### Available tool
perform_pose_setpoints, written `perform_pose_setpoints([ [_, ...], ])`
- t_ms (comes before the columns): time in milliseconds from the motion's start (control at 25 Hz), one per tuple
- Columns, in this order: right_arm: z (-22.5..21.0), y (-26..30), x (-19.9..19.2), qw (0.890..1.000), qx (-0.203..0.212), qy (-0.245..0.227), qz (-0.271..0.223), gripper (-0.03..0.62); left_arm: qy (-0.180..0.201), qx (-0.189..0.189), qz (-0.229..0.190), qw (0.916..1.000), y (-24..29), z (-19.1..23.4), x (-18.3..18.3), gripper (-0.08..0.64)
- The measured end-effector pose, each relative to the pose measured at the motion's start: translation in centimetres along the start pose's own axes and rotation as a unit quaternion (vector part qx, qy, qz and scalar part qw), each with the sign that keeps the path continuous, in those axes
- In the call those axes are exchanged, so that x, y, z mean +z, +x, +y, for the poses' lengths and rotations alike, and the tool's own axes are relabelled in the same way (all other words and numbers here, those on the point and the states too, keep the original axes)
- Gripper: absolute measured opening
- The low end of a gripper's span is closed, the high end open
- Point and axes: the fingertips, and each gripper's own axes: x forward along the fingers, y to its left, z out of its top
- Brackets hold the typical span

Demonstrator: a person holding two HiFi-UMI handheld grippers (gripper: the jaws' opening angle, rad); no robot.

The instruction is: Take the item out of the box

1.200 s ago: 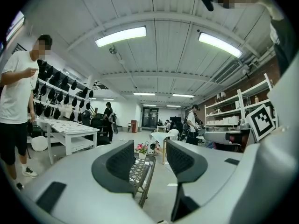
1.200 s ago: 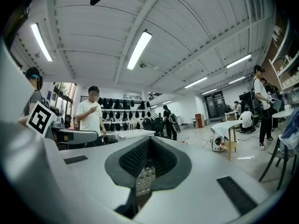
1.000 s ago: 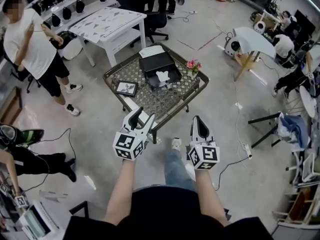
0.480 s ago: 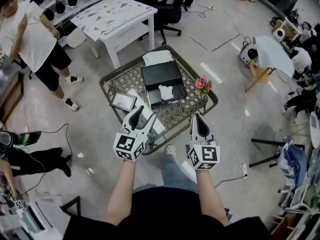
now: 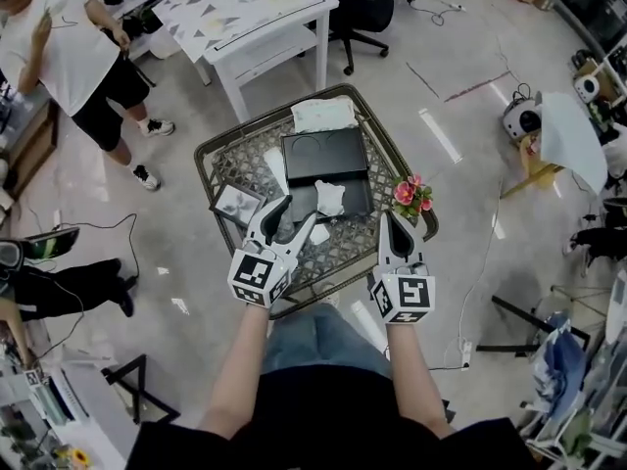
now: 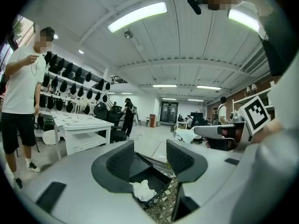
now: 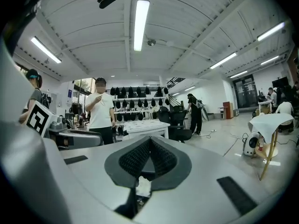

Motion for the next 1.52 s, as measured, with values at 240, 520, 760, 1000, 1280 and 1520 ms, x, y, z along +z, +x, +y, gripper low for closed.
perform_pose_setpoints([
  [240,-0.9,2.6,-0.1,1.0,0.011,0.002,0.015,0.002,-0.005,0.003,0.017,0.9998,2.1,0.8,-0.7,0.213],
  [520,-1.4,5.1,-1.2,0.999,0.015,-0.002,0.037,0.002,-0.004,0.003,0.049,0.9988,4.5,1.9,-2.3,0.213],
  [760,-1.9,8.3,-3.2,0.997,0.034,-0.01,0.072,0.002,-0.01,-0.006,0.117,0.9931,8.4,2.7,-6.3,0.213],
  [1000,-2.9,11.3,-5.8,0.993,0.047,-0.011,0.103,0.002,-0.026,-0.001,0.225,0.9741,12.3,3.0,-13.0,0.206],
  [1280,-4.3,14.0,-8.3,0.991,0.056,-0.01,0.124,0.003,-0.047,0.013,0.339,0.9395,15.4,3.5,-19.7,0.172],
  [1520,-4.8,15.3,-8.8,0.99,0.06,-0.009,0.13,0.002,-0.073,0.025,0.435,0.897,16.6,3.7,-23.5,0.167],
])
